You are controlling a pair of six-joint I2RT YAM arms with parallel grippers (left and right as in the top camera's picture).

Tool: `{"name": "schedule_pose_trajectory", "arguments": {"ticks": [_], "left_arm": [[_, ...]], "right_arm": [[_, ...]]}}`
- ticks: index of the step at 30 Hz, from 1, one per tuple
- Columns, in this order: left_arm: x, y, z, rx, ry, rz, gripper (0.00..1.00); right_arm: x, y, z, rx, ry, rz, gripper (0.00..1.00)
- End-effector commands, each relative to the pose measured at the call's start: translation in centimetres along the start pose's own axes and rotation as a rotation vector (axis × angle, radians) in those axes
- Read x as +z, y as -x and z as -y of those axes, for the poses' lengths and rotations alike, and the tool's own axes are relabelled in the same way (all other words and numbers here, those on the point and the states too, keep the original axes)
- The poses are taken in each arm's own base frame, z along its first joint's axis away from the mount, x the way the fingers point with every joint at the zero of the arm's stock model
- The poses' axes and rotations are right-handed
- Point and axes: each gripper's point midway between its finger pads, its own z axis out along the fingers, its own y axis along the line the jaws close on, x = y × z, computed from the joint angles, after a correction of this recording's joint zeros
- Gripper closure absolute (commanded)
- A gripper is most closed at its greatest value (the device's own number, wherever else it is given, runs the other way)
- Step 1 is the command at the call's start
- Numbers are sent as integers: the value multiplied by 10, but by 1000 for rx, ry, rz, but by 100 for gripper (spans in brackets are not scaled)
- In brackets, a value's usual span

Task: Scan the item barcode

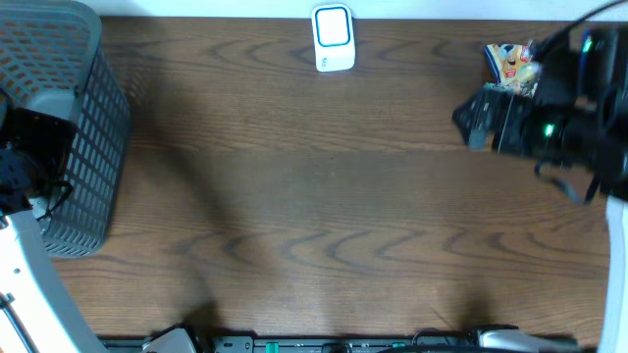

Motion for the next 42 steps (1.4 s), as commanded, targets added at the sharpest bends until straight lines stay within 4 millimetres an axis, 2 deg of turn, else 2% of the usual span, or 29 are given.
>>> {"name": "schedule_pose_trajectory", "arguments": {"ticks": [1,9,13,17,22,29,42], "left_arm": [[-1,2,-2,-4,6,6,2],[-1,2,-2,-5,6,6,2],[-1,2,-2,-4,6,6,3],[-1,2,-2,-5,6,6,2],[-1,2,-2,-4,6,6,2],[-1,2,-2,-4,6,6,2],[-1,2,-2,-4,6,6,3]], "right_arm": [[-10,-25,4,-17,-21,40,1],[12,-88,26,8,-44,-51,1],[25,-111,34,52,-58,-137,1],[36,-126,41,92,-84,-199,1],[42,-133,45,97,-94,-227,1],[40,-139,49,89,-119,-251,1],[40,-136,56,83,-154,-235,1]]}}
